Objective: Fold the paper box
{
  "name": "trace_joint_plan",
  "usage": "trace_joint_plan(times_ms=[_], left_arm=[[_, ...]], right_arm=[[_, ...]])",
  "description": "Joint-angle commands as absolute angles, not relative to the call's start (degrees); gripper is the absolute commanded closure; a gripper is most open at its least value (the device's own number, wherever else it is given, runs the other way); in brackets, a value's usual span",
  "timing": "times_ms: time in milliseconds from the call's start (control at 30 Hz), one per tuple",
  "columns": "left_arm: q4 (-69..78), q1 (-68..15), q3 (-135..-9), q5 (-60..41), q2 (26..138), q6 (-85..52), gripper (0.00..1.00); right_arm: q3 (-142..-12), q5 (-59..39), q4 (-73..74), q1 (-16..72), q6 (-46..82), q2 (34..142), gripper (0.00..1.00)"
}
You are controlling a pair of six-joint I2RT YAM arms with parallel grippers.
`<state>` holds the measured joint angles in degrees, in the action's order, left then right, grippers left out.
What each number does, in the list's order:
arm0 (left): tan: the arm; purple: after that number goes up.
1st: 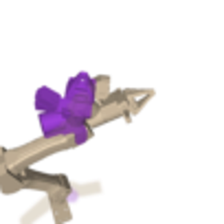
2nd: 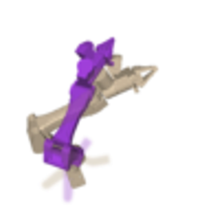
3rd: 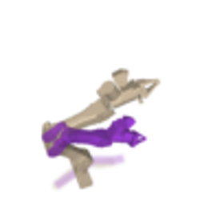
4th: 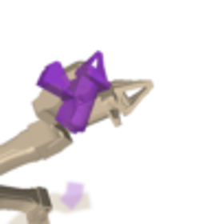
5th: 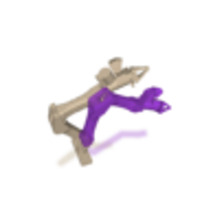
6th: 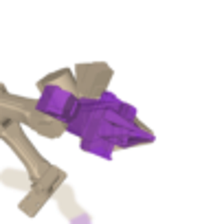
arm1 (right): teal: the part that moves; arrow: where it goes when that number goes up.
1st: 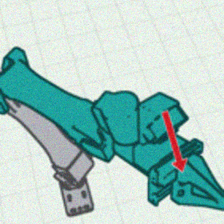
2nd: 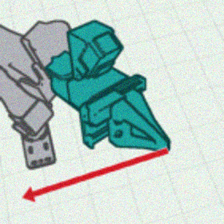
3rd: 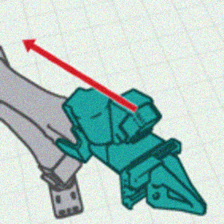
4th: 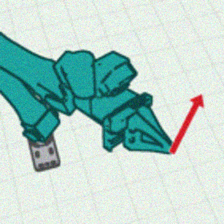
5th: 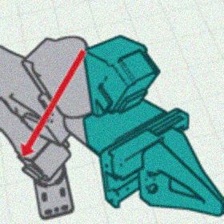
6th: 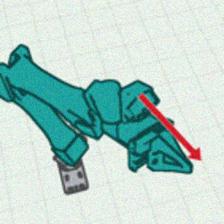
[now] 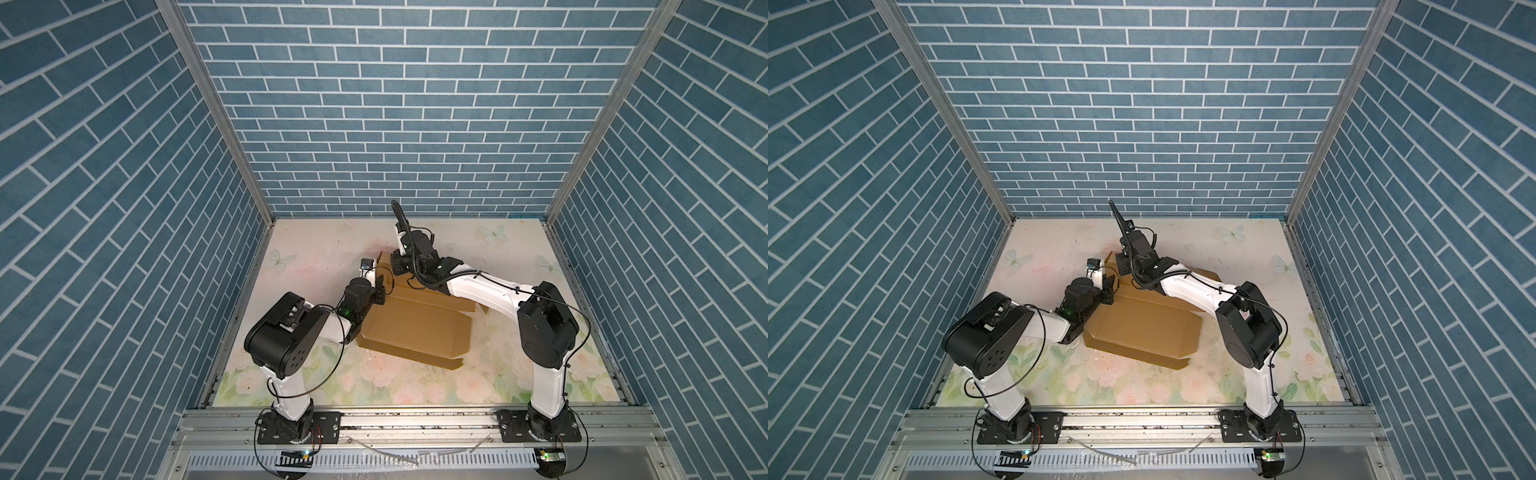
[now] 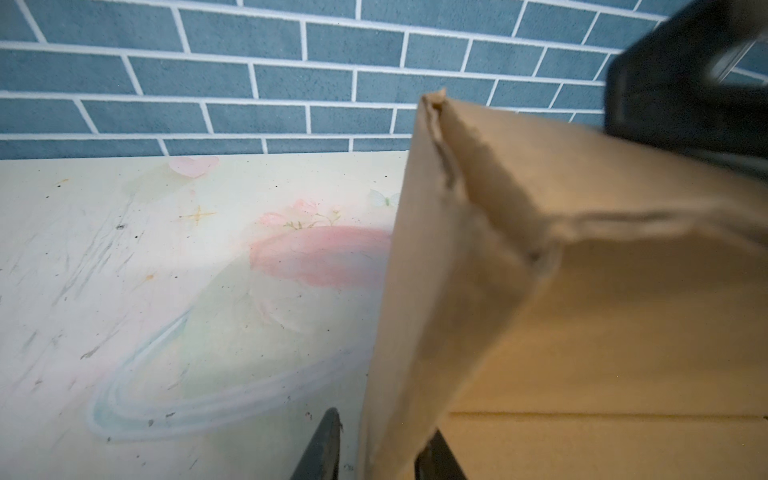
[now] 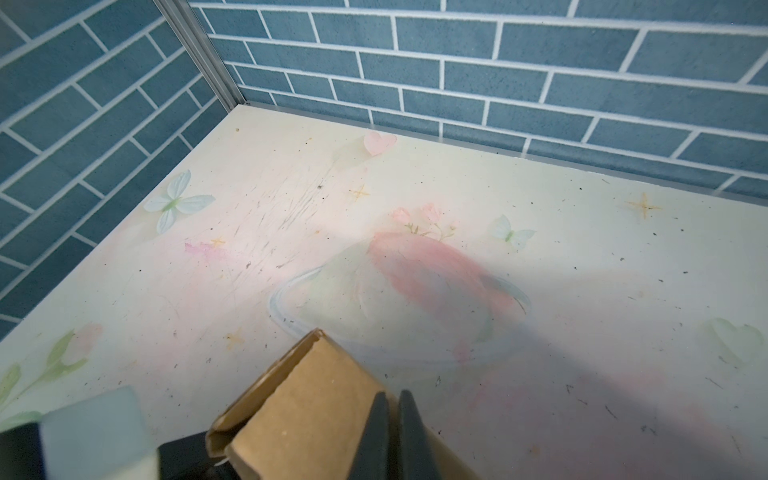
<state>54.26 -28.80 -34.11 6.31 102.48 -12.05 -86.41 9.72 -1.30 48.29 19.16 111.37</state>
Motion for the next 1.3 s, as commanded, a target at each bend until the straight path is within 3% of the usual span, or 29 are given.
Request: trace_joint_plan(times_ms=[0, 433, 700, 900, 1200, 1267], left_arm=[[54.41, -28.66, -35.5, 6.44, 103.04, -13.12, 0.69], [48.05, -28.69, -39.74, 7.48, 101.25, -14.76, 0.69], [45.38, -28.37, -42.32, 8.32, 101.86, -15.64, 0.83], [43.88, -28.33, -43.33, 8.24, 101.95, -15.46, 1.0], [42.91, -28.35, -43.03, 7.93, 100.74, -14.17, 1.0], [42.9, -28.32, -42.81, 7.97, 100.39, -14.15, 0.94]], right_arm=[[-84.63, 8.5, -6.77, 48.6, 20.13, 111.73, 0.91], [-84.05, 8.0, -6.34, 48.91, 20.48, 111.36, 0.92], [-83.64, 7.47, -5.81, 48.98, 20.92, 111.27, 0.92], [-83.29, 7.09, -5.49, 49.12, 21.35, 111.05, 0.92], [-82.88, 6.83, -4.86, 49.21, 21.56, 110.31, 0.89], [-82.93, 6.85, -4.75, 49.19, 21.54, 110.13, 0.88]])
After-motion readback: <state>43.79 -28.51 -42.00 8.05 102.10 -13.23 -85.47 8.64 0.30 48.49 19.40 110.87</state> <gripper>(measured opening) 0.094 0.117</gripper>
